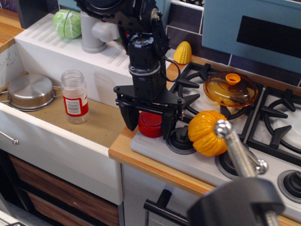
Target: Put cap on container
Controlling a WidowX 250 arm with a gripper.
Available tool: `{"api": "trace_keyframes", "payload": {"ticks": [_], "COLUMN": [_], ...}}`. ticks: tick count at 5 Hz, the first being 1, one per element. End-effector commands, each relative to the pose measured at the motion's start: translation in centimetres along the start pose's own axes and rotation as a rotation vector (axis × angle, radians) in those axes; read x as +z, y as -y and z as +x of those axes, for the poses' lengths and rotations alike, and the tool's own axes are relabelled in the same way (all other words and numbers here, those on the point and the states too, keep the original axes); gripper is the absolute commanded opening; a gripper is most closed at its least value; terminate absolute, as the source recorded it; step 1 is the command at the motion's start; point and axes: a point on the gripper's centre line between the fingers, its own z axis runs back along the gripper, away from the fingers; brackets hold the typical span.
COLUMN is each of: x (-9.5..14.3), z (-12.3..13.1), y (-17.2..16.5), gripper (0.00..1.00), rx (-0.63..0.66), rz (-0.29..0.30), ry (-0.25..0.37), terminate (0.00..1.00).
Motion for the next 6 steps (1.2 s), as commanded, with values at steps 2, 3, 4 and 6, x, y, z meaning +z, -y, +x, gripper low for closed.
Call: {"api": "trace_keyframes", "payload": {"ticks": [2, 3, 4, 6], "x": [3.3, 4.7, 5.2, 5.9], "z": [1.7, 2.3, 3.2, 7.1], "y": [-2.8, -6.2, -10.1, -15.5], "gripper": [0.0, 0.0, 0.0, 0.0], "rx": [-0.022, -0.039, -0.069, -0.145], "rz": [0.01, 0.003, 0.023, -0.025], "ry": [0.008, -0.019, -0.029, -0.048], "terminate": [0.0, 0.0, 0.0, 0.0]}}
